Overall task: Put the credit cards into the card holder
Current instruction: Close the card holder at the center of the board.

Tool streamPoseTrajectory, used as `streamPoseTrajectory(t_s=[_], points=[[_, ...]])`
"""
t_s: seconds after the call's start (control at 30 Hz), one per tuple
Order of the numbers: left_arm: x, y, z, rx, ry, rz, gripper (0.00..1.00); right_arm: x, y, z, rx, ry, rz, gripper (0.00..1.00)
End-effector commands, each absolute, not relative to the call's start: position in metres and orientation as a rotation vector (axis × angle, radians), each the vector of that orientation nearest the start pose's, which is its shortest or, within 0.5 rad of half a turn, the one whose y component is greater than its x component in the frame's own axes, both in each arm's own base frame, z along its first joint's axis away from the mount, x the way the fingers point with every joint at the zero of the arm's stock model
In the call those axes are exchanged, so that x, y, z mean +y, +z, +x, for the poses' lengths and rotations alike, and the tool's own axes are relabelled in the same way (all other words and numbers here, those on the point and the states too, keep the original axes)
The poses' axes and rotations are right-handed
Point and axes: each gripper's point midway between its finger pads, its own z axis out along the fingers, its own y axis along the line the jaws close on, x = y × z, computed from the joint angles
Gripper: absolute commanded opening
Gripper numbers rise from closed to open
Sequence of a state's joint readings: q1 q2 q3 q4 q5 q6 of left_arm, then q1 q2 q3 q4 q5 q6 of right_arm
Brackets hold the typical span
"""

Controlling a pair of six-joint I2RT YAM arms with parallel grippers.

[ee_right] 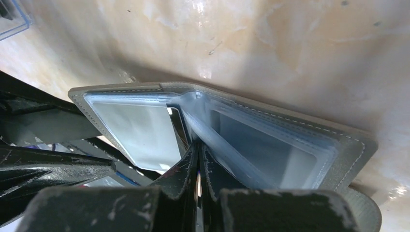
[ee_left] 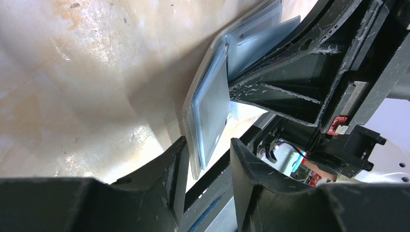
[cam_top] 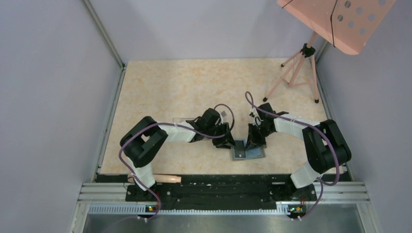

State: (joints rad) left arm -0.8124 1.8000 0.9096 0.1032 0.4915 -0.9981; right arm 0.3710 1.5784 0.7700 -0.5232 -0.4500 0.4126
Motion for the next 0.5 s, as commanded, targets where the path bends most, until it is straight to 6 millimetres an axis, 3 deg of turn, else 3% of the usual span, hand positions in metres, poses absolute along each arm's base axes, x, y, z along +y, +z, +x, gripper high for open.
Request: streamPoseTrajectory(t_s=[0.0,0.1,0.17,0.3,0.47], points=[[-0.393,0.078,0.206,2.686,-1.412,0.08,0.41,0.178,-0.006,0.195,3.019,0.729,-0.043,0.01],[-0.392,0.079,0.209,2.701,-1.368,0.083,0.38,0.19,-0.001,0.193,3.008,0.771,-0.075,0.01],[-0.385,0.071,0.209,2.756,-1.277,0.078,0.3,0.2,0.003,0.194,2.997,0.798,-0.095,0.01],[-0.368,0.059,0.211,2.837,-1.075,0.096,0.01,0.208,0.013,0.198,2.964,0.769,-0.152,0.05],[-0.334,0.06,0.213,2.875,-0.796,0.126,0.0,0.192,0.022,0.207,2.934,0.586,-0.209,0.13]])
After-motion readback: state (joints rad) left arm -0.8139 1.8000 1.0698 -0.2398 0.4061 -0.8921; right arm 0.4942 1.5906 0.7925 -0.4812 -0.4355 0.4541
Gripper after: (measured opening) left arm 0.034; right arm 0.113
